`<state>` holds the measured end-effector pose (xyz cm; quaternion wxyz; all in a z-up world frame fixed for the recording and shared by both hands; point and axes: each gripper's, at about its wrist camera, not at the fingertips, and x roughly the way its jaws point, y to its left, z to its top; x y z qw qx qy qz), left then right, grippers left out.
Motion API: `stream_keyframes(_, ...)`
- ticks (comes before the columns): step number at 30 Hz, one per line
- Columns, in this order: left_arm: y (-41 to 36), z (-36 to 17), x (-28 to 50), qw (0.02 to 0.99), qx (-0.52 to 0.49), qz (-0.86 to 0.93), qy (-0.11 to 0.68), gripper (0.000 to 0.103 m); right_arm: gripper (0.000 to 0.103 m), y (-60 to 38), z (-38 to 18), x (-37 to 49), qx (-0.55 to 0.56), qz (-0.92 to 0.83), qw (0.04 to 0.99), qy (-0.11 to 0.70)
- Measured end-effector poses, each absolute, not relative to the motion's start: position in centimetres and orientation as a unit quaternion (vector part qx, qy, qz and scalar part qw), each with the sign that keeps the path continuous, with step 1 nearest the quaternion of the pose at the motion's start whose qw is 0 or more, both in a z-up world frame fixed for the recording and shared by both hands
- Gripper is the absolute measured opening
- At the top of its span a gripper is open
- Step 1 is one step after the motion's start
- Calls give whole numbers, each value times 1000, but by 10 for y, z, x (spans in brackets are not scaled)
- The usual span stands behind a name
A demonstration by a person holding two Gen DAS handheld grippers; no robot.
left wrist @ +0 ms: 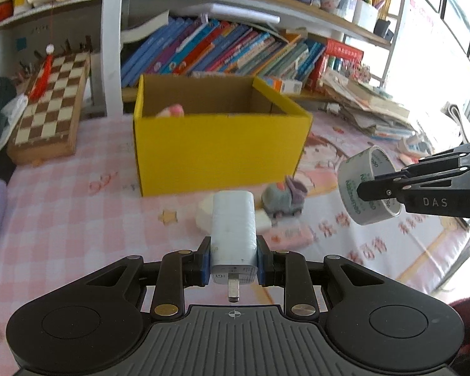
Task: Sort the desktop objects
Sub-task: 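Carry the tape roll and the charger up over the yellow box with both tools, then open both tools to drop the tape roll and charger into the box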
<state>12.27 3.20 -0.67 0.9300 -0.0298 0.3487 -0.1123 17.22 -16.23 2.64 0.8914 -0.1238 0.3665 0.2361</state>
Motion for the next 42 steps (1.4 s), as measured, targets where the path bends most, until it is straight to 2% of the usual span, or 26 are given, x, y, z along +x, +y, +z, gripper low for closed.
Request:
stream_keyframes(10,23,27,167,948,-18,-98,301,25,6,-158,60,221,-155,287,891,317)
stream_keyframes(29,7,48,252,950,16,-59,306,25,6,-117,95,334,-178,378,880,227)
stream_keyframes(42,44,39,322,937,34,1,348,25,6,-66,49,370,-211,450,821,283)
